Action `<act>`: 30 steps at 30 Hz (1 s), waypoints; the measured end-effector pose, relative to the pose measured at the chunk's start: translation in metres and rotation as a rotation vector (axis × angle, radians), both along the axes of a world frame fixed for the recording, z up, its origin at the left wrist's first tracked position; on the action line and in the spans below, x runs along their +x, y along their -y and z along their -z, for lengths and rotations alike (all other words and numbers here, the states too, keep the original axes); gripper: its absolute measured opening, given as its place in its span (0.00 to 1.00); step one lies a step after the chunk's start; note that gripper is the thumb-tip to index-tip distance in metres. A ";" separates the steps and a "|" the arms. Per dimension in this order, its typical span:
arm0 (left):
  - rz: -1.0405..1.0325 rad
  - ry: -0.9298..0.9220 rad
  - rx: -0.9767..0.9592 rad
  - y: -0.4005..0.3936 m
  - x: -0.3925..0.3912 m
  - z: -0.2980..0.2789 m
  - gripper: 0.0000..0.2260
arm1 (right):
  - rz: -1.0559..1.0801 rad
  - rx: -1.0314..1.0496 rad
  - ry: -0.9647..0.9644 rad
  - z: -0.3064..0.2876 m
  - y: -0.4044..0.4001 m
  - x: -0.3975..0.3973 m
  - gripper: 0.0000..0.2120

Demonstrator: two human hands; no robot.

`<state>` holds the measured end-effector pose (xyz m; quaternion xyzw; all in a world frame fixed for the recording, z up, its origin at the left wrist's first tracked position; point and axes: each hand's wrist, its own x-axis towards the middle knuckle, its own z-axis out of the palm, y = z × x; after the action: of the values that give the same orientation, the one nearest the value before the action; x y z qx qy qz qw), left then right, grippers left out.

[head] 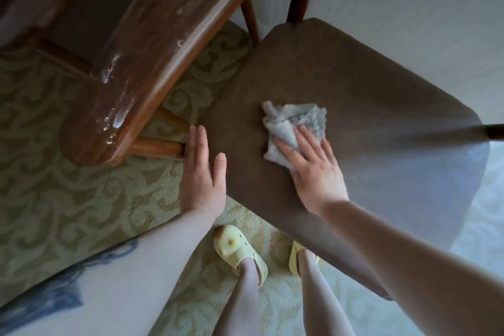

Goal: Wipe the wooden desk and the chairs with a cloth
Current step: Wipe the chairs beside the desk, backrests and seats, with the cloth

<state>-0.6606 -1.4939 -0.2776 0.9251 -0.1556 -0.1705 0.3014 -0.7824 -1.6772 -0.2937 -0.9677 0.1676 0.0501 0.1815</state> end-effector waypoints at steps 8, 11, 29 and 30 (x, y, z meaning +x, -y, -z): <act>-0.149 -0.046 -0.042 0.010 -0.002 0.002 0.30 | -0.343 -0.005 -0.099 -0.012 -0.051 0.139 0.26; -0.198 -0.051 -0.088 0.011 -0.010 -0.004 0.30 | -0.639 -0.057 -0.109 -0.012 -0.040 0.122 0.23; 0.130 0.100 0.202 0.051 -0.028 0.001 0.30 | -0.018 0.057 0.019 0.001 -0.093 -0.021 0.32; 0.169 0.104 0.230 0.057 -0.033 0.002 0.30 | -0.045 0.064 0.022 0.003 -0.086 -0.047 0.31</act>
<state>-0.6937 -1.5507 -0.2792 0.9447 -0.2277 -0.1639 0.1696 -0.8297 -1.5914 -0.2964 -0.9654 0.1421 0.0488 0.2131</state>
